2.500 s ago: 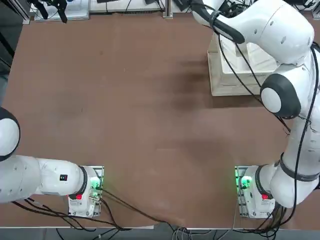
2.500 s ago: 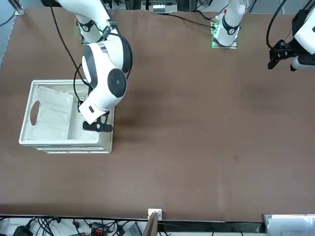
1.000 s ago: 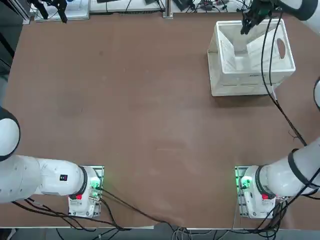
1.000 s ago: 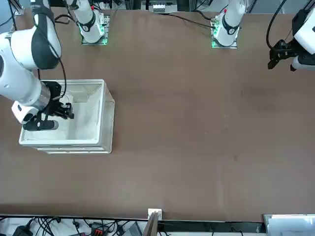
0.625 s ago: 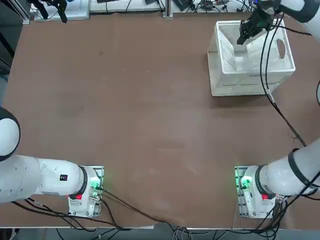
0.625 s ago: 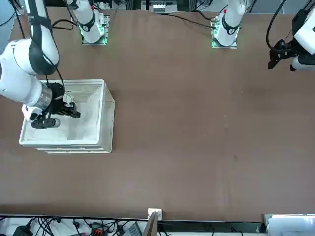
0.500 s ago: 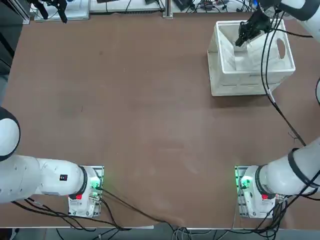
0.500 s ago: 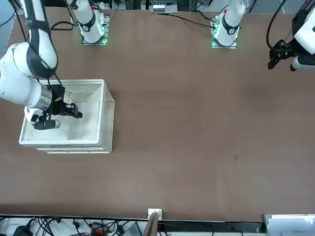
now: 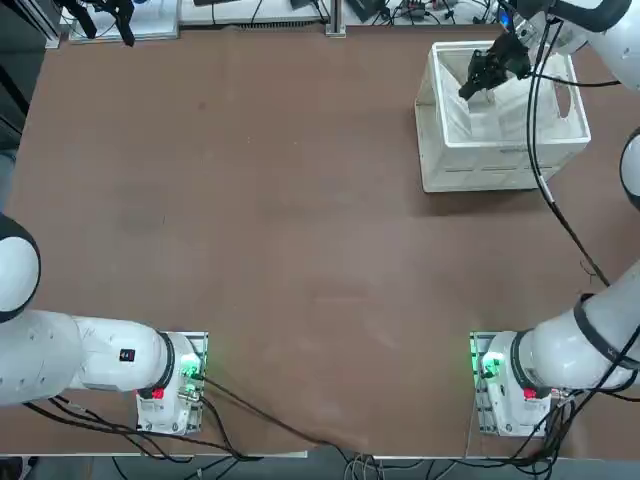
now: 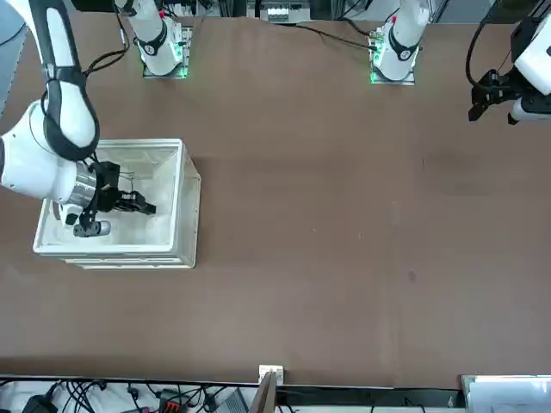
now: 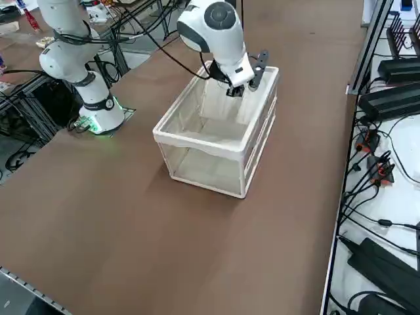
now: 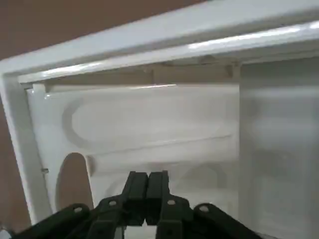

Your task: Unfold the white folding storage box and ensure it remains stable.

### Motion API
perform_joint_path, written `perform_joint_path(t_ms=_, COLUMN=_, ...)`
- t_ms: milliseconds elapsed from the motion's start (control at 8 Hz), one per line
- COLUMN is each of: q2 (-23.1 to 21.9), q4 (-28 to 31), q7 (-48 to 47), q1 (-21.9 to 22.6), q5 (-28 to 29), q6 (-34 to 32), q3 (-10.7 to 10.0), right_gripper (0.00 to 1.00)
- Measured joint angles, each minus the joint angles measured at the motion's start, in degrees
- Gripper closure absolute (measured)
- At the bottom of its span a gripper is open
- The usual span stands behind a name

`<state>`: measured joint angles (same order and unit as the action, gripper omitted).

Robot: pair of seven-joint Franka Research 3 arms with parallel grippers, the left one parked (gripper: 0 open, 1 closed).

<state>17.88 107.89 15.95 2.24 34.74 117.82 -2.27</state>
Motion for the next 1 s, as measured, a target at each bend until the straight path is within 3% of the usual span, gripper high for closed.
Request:
perform_joint_path(t_ms=375, q2=1.51, q4=2.42, q7=7.86, q1=-1.26, q5=9.69, q6=0.35, q3=0.00, right_gripper=0.99)
perform_joint_path(t_ms=1000, q2=2.38, q4=6.91, q7=17.04, q1=-1.53, q5=21.03, q6=7.67, q3=0.80, right_gripper=0.99)
